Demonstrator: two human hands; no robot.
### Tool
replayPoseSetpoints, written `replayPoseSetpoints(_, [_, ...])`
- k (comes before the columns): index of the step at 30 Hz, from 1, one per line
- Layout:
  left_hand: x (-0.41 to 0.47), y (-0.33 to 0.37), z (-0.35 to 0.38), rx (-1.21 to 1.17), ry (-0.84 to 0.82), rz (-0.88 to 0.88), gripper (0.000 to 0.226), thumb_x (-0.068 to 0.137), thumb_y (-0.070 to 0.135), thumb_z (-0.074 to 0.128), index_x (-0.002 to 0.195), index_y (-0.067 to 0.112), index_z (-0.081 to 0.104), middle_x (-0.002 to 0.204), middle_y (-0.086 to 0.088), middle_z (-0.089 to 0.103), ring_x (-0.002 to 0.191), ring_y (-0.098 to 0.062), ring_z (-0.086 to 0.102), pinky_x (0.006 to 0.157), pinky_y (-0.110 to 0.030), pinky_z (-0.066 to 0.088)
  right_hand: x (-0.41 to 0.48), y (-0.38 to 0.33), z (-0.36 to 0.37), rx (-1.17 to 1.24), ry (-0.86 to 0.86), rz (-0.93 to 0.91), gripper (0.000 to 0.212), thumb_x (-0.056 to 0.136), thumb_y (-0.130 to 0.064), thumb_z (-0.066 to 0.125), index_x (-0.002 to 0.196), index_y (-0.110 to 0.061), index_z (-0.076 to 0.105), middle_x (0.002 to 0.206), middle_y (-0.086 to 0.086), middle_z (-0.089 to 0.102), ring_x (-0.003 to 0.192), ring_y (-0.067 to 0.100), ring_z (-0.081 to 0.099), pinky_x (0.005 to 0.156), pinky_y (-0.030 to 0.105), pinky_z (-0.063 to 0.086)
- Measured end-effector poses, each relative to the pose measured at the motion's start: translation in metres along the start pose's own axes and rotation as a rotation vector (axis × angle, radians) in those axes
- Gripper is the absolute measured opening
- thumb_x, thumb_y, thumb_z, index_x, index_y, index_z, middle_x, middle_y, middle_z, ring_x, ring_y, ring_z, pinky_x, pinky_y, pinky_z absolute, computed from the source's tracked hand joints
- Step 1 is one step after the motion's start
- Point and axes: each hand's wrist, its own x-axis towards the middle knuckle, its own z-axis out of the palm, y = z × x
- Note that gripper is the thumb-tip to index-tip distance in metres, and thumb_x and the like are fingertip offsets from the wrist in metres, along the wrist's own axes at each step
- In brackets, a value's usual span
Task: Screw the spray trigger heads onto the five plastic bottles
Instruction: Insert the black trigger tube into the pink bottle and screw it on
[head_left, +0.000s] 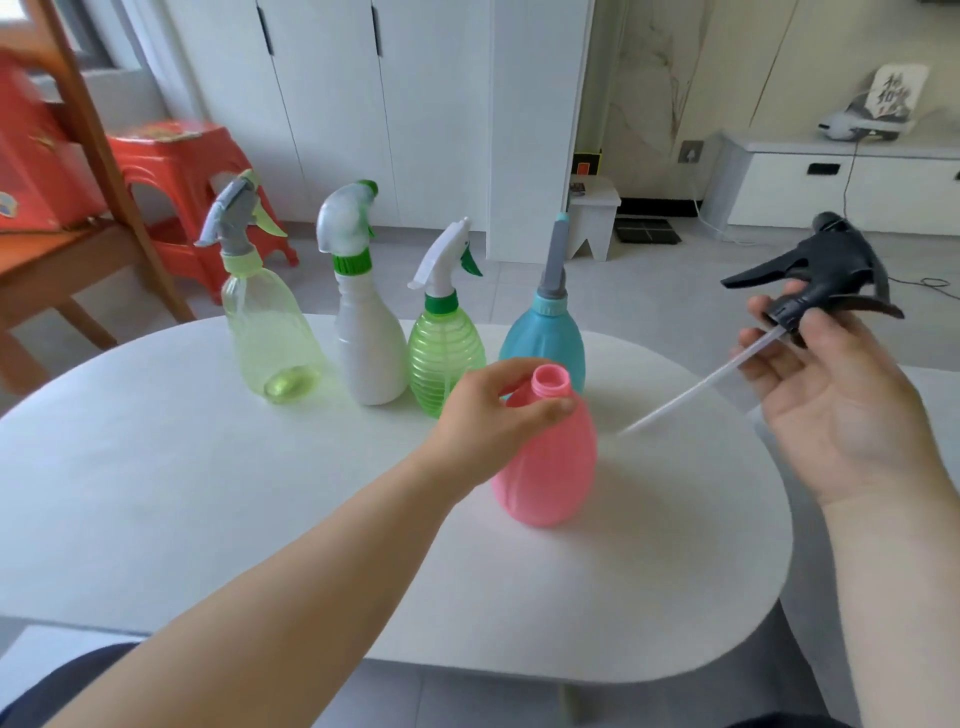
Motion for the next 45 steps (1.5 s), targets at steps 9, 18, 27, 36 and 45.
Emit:
replayPoseSetpoints(9, [-0.005, -0.019, -0.002, -0.011, -0.132, -0.097, 0.064, 0.062, 0.01, 0.079, 0.113, 0.03, 0.046, 0.105, 0.005, 0.056, 0.098, -0.013, 0.055, 0.089, -0.027, 0.047, 0.017, -0.026, 0.054, -0.094, -0.129, -0.131, 0.018, 0.087, -0.007, 0.04, 0.086, -0.017, 0.055, 0.069, -0.009, 0.071, 0.068, 0.006, 0.065, 0.072, 0.019, 0.053])
replayPoseSetpoints(18, [-0.008, -0.028, -0.004, 0.037, -0.119, -0.008, 0.067, 0.051, 0.027, 0.081, 0.107, 0.039, 0.044, 0.096, 0.021, 0.054, 0.093, -0.007, 0.055, 0.081, -0.019, 0.045, 0.012, 0.021, 0.07, -0.458, -0.305, -0.041, 0.027, 0.081, 0.001, 0.05, 0.08, -0.024, 0.06, 0.068, -0.012, 0.071, 0.069, 0.003, 0.065, 0.067, 0.018, 0.052])
replayPoseSetpoints(27, [-0.021, -0.03, -0.038, 0.087, -0.11, 0.009, 0.062, 0.054, 0.023, 0.083, 0.091, 0.052, 0.043, 0.092, 0.023, 0.055, 0.086, 0.001, 0.055, 0.077, -0.013, 0.046, -0.011, 0.058, 0.079, -0.594, -0.534, 0.137, 0.029, 0.078, 0.003, 0.056, 0.086, -0.025, 0.059, 0.094, -0.009, 0.065, 0.085, -0.007, 0.063, 0.077, 0.008, 0.047])
replayPoseSetpoints(36, [-0.026, -0.037, -0.036, 0.122, -0.076, 0.011, 0.076, 0.057, 0.022, 0.082, 0.113, 0.046, 0.037, 0.108, 0.013, 0.05, 0.099, -0.004, 0.048, 0.074, -0.006, 0.038, -0.007, 0.056, 0.088, -0.741, -0.637, 0.191, 0.025, 0.077, -0.002, 0.06, 0.081, -0.027, 0.06, 0.085, -0.013, 0.068, 0.084, -0.005, 0.064, 0.078, 0.01, 0.048])
replayPoseSetpoints(45, [-0.034, -0.034, -0.016, 0.258, 0.113, -0.016, 0.082, 0.051, 0.039, 0.082, 0.12, 0.025, 0.04, 0.103, 0.017, 0.04, 0.104, -0.009, 0.044, 0.094, -0.031, 0.037, -0.028, 0.081, 0.094, -0.942, -0.19, -0.12, 0.038, 0.064, -0.016, 0.075, 0.068, -0.031, 0.04, 0.071, -0.017, 0.053, 0.062, -0.021, 0.051, 0.057, -0.001, 0.037])
